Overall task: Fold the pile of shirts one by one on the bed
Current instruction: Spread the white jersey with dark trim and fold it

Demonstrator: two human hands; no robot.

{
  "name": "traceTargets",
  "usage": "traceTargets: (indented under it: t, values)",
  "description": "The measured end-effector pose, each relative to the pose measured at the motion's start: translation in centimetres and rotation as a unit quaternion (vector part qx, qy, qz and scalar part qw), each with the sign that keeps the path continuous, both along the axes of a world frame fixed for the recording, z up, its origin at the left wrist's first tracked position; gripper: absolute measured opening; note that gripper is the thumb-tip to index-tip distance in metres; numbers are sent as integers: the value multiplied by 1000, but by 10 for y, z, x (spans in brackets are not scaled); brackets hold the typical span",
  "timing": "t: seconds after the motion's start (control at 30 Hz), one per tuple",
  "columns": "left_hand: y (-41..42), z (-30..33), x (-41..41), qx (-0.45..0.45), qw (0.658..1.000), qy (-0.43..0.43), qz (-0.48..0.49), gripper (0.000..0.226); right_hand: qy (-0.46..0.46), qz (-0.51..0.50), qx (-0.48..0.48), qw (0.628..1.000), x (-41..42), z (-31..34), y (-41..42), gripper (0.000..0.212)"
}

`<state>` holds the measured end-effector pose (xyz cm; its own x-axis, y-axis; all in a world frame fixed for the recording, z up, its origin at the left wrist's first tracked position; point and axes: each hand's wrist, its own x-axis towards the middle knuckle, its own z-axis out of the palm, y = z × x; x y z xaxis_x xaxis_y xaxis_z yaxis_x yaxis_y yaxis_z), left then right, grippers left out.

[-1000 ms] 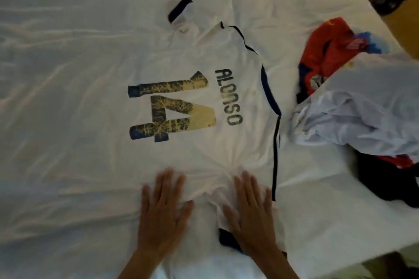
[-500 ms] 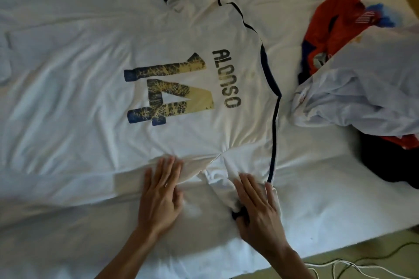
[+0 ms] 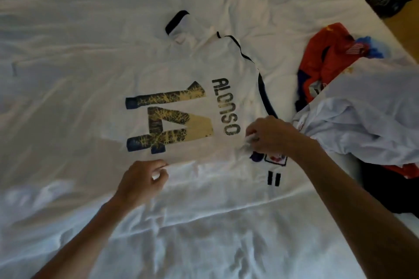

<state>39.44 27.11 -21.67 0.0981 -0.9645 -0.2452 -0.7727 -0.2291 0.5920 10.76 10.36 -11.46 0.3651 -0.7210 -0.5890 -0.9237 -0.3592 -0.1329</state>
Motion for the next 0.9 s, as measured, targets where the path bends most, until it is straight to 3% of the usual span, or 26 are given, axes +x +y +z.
traceTargets:
  t: [0.07,0.17,0.23,0.33,0.5,0.63,0.8,0.9]
  values:
    - [-27,1,8,12,1000,22,3,23,1,16,-13,1000,26,2,-38,28]
    - [-54,0,14,-4,999,34,33,17,-21,28,-150,988,55,-18,-59,37]
    - [-61,-2,11,0,999,18,40,10,-36,-15,-202,979,59,-40,-44,56]
    - [-62,-10,4,-8,998,-7,57,11,-45,-135,-196,970,42,-67,-5,67]
    - [-61,-20,2,-16,997,-15,73,44,-86,-335,-150,926,3,-93,40,64]
    - [-65,-26,3,-20,998,-19,53,46,-125,-360,-139,914,-6,-89,30,51]
    - [-64,-25,6,-34,998,-1,62,45,-150,-368,-124,909,-16,-89,6,10]
    - [-53,-20,8,-55,996,16,63,41,-129,-372,-219,893,-10,-99,16,33]
